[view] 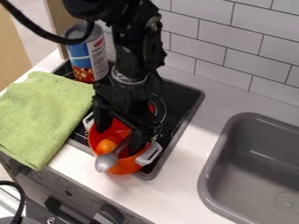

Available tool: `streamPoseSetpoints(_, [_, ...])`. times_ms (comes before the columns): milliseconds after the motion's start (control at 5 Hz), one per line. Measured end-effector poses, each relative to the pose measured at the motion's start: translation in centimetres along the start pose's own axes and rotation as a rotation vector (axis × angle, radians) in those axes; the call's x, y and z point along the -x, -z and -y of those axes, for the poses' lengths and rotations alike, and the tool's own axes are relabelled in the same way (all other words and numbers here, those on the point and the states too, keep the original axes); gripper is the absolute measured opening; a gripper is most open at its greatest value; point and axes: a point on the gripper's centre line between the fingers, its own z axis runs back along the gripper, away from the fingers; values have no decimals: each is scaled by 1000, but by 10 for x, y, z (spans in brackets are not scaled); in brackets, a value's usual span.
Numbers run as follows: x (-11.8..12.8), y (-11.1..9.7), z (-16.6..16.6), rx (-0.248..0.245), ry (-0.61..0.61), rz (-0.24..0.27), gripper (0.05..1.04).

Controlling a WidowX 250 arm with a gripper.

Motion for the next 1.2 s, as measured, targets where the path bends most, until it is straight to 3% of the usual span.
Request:
streamPoseSetpoints(800, [-6,5,-1,-51,-32,10,968])
streamPoseSetpoints(1200, [-14,6,-2,-58,-96,35,403])
